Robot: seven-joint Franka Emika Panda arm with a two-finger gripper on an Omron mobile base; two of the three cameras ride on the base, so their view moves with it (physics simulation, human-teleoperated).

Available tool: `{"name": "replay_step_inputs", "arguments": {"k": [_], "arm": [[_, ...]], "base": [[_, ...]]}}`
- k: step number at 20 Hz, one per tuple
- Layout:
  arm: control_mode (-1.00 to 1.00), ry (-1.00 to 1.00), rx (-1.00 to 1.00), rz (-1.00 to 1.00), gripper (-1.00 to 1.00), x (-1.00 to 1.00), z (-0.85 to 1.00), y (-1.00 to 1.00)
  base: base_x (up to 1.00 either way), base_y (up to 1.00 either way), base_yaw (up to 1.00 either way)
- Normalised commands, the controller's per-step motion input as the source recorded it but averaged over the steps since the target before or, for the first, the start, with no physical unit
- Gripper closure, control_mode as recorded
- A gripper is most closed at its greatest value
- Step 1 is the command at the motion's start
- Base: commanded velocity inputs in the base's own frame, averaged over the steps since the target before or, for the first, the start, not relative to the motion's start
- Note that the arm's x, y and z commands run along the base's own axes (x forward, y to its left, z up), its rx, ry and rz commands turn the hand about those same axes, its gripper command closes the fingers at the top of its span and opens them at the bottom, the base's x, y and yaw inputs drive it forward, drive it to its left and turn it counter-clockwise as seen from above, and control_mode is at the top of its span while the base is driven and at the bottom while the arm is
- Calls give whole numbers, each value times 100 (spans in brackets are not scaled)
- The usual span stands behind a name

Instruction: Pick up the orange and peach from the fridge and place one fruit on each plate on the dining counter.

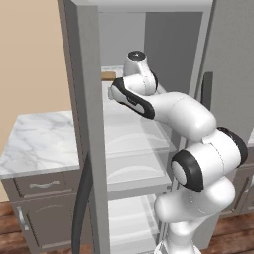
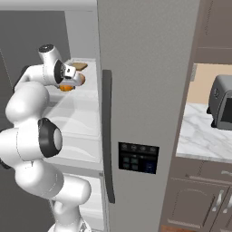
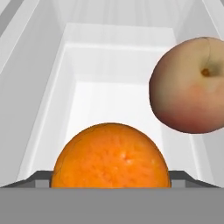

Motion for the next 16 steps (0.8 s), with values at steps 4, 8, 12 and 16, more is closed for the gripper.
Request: {"name": "replay_step_inputs", "arguments": {"k": [4,8,12,16], "arm": [[-100,0,0,0,100,0,-38,0],[-100,-3,14,-1,100,-4,10,-16],[-100,-6,23,-1,100,-41,59,-39],[-100,-3,20,0,100,-94,51,-63]], "base": [[0,0,0],[0,0,0],[0,0,0],[0,0,0]]}}
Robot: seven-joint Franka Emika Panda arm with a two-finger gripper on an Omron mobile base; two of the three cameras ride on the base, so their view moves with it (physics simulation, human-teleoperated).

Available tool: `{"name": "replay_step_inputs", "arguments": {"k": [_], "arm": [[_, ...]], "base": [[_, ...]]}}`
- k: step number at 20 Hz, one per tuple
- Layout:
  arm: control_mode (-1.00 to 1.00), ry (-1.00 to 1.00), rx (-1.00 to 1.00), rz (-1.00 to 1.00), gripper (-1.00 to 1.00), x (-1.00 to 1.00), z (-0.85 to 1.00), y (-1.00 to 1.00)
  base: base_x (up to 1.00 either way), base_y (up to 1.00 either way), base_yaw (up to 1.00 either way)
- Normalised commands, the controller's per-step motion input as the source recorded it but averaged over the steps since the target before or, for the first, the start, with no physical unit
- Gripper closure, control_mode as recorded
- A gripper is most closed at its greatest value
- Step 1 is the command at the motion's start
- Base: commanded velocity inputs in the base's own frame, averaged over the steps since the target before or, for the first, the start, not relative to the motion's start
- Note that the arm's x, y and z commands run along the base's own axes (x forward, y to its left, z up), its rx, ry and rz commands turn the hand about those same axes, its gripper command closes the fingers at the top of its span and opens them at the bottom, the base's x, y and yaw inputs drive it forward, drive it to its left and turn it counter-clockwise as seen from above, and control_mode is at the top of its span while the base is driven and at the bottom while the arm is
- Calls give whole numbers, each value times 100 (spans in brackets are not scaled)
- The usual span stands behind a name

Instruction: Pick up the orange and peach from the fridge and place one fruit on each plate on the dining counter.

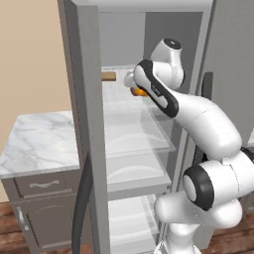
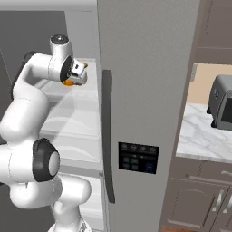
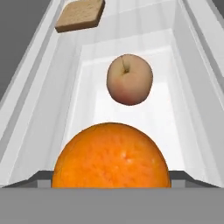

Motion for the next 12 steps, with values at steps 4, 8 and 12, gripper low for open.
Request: {"name": "replay_step_inputs", "arguments": {"k": [4,8,12], "arm": [[-100,-3,11,0,100,-100,20,-58],[-100,-1,0,0,100,-100,0,-28],[-100,-2,-1,0,100,-100,-1,-18]], "base": [[0,0,0],[0,0,0],[0,0,0]]}}
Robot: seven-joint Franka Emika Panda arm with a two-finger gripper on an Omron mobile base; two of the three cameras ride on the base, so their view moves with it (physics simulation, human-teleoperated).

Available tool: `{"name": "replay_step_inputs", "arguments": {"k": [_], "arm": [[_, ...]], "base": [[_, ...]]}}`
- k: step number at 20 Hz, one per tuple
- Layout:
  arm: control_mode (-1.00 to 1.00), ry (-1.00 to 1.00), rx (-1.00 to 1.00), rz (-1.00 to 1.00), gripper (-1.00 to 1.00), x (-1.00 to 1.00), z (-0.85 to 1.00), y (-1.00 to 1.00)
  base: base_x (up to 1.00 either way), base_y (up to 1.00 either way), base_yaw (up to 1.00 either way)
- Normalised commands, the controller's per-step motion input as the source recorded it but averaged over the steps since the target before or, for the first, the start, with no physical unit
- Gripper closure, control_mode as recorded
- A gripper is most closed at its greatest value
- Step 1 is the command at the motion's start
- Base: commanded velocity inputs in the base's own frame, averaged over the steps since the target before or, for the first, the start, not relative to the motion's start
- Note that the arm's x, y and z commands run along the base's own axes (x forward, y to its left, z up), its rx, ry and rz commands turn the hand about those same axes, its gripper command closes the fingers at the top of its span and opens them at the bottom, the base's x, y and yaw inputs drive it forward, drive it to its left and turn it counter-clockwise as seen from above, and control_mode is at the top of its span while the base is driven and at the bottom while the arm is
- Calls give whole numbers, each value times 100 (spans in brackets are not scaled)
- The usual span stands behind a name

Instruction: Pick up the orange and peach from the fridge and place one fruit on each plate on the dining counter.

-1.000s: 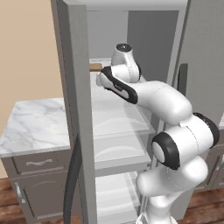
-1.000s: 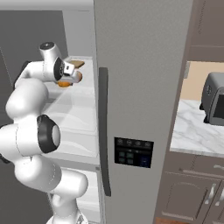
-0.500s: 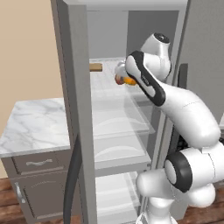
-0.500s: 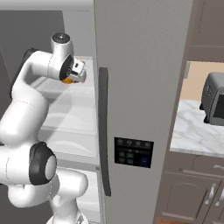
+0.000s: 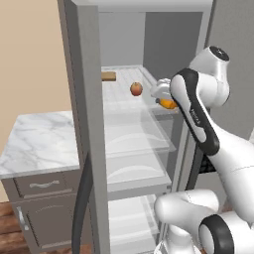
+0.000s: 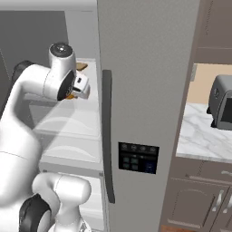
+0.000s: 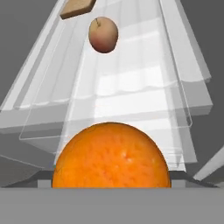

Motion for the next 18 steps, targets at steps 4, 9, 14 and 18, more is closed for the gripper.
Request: {"name": "replay_step_inputs", "arguments": {"k": [4,9,14,18], "arm": [[-100,-6,-4,-3,100,-100,-9,-21],[-100,-4,-4,-4,100,-100,-17,-52],[-100,0,-15,-14,100,-76,-34,-25],[-100,0,-21,-16,100,-49,-42,0]], "base": [[0,0,0],[0,0,0],[0,0,0],[0,0,0]]}}
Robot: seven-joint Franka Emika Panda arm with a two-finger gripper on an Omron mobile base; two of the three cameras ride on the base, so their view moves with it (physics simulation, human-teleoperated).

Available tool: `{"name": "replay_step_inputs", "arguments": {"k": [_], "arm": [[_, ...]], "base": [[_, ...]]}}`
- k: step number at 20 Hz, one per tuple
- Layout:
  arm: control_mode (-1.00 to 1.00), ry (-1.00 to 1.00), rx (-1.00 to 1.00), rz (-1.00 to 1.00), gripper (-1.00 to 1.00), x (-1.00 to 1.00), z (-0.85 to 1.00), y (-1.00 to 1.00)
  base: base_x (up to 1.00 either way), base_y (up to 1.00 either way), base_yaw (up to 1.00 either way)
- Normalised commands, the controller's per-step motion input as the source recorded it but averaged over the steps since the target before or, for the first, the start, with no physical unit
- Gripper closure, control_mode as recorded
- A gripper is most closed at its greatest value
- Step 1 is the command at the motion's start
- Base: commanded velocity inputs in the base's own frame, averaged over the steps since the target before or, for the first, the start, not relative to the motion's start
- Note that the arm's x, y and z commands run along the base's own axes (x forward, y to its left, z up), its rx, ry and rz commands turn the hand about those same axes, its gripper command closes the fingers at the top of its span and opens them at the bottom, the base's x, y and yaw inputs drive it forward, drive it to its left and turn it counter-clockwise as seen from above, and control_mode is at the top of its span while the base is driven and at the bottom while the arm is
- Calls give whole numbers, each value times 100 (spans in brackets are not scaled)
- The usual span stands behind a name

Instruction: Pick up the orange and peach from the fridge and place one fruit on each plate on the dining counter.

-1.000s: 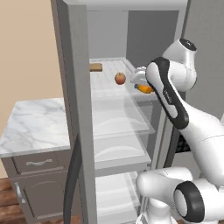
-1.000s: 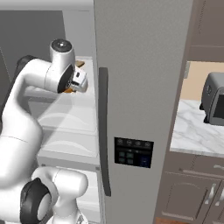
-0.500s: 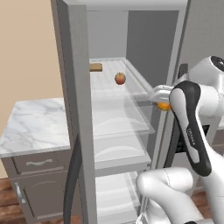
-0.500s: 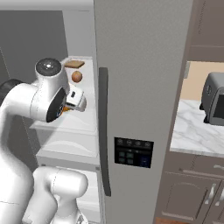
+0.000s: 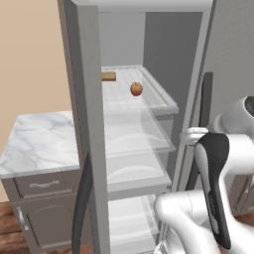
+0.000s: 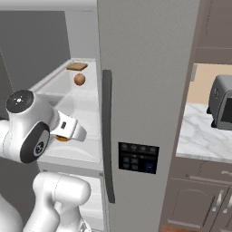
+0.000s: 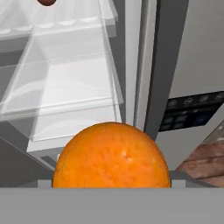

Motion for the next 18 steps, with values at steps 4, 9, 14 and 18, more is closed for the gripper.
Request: {"name": "replay_step_inputs", "arguments": {"k": [4,9,14,18], "arm": [[-100,0,-7,-4,100,-16,-16,0],[-100,0,0,0,100,-2,0,-6],[-100,0,0,0,100,-12,-1,-2],[100,0,0,0,100,0,0,0]], "base": [[0,0,0],[0,0,0],[0,0,0],[-39,-9,-11]]}}
